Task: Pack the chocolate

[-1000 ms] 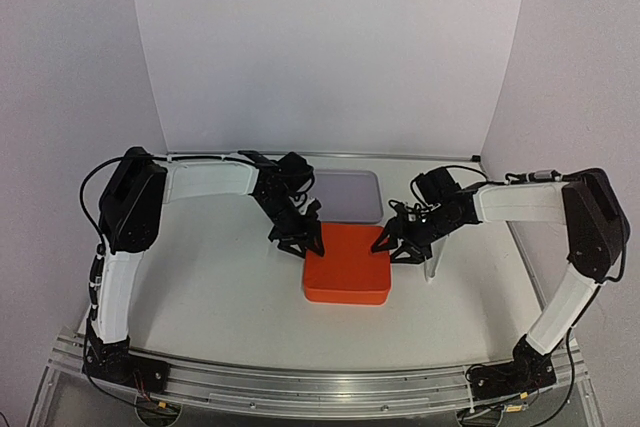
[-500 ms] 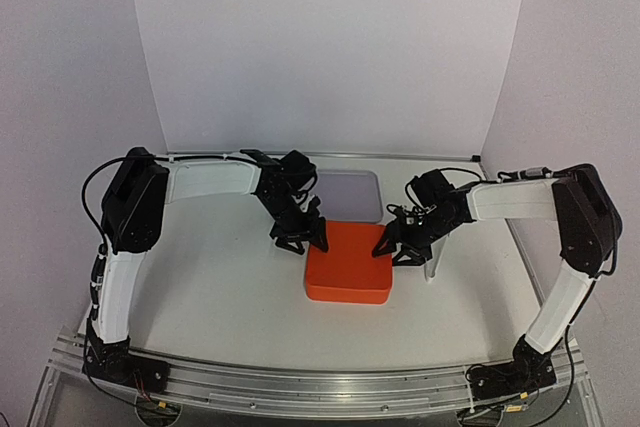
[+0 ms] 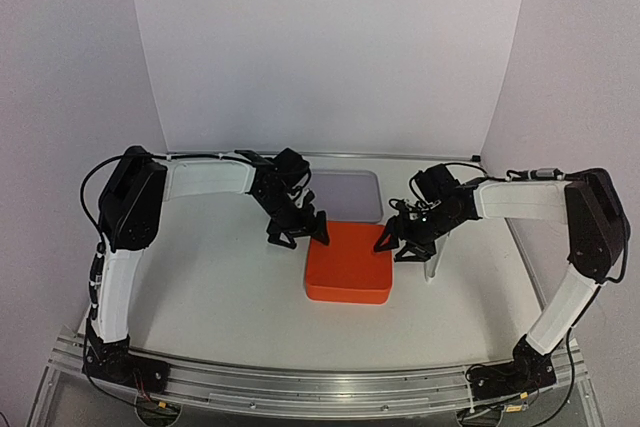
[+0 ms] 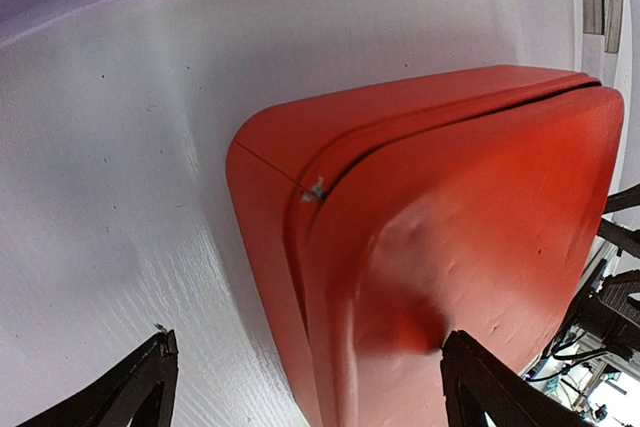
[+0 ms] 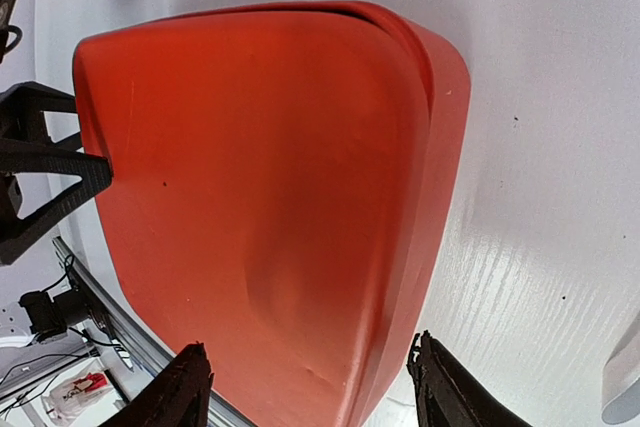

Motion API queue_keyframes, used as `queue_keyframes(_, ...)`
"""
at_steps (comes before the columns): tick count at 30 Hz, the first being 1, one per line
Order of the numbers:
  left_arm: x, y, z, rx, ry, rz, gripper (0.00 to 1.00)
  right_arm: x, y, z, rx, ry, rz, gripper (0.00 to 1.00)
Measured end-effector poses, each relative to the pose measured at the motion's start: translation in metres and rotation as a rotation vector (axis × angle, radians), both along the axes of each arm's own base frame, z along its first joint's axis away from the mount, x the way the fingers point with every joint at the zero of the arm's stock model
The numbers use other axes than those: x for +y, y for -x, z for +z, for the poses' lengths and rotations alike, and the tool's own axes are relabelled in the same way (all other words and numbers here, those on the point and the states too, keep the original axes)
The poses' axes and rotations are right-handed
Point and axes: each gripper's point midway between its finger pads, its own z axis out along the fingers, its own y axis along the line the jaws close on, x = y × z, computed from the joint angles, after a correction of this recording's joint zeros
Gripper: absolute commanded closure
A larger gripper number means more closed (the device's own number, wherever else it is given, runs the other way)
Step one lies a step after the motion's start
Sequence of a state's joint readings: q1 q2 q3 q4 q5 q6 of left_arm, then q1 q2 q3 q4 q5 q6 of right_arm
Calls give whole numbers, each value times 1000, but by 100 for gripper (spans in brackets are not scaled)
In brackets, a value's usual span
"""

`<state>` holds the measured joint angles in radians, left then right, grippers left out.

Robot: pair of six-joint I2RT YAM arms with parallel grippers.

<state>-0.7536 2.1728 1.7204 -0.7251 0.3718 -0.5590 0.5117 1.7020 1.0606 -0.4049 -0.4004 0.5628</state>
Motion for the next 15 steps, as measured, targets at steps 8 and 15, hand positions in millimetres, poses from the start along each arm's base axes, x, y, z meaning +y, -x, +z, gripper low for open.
queue_keyframes(8,-3,-5,-2,16,74,6,20,2,-3,0,-4,5,12,36)
queue_keyframes(15,-3,-13,-1,13,111,19,24,6,-14,-8,0,19,10,40)
